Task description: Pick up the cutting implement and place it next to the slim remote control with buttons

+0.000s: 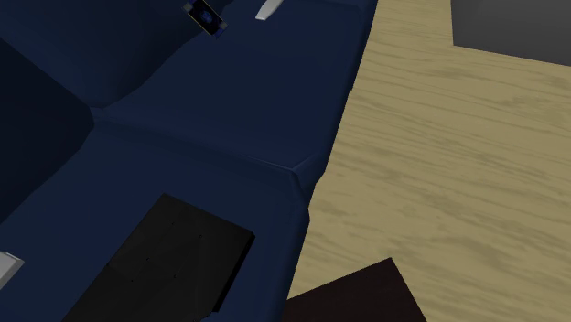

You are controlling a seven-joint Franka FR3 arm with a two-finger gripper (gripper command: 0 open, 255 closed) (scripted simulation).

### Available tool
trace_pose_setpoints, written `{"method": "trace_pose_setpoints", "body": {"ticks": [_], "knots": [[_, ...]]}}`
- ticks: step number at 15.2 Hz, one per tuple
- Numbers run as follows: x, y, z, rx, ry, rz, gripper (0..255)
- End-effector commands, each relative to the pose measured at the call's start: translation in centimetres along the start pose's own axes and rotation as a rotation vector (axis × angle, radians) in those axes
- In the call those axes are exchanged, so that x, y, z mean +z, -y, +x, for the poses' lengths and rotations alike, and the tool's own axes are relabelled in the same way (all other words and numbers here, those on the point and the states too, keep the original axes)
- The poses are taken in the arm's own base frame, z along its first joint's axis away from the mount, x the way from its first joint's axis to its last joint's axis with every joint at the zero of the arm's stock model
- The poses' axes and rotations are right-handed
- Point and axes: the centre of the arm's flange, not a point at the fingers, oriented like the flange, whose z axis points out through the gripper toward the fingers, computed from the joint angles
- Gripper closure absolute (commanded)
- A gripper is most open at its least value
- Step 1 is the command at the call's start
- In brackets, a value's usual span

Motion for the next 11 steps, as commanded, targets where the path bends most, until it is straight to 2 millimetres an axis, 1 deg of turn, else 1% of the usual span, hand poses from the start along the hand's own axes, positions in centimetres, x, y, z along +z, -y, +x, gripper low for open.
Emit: {"method": "trace_pose_setpoints", "body": {"ticks": [1,6,11], "knots": [[1.1,0.0,-0.1,0.0,0.0,0.001,255],[3.8,0.0,-0.2,0.0,0.0,0.001,255],[3.8,0.0,-0.2,0.0,0.0,0.001,255]]}}
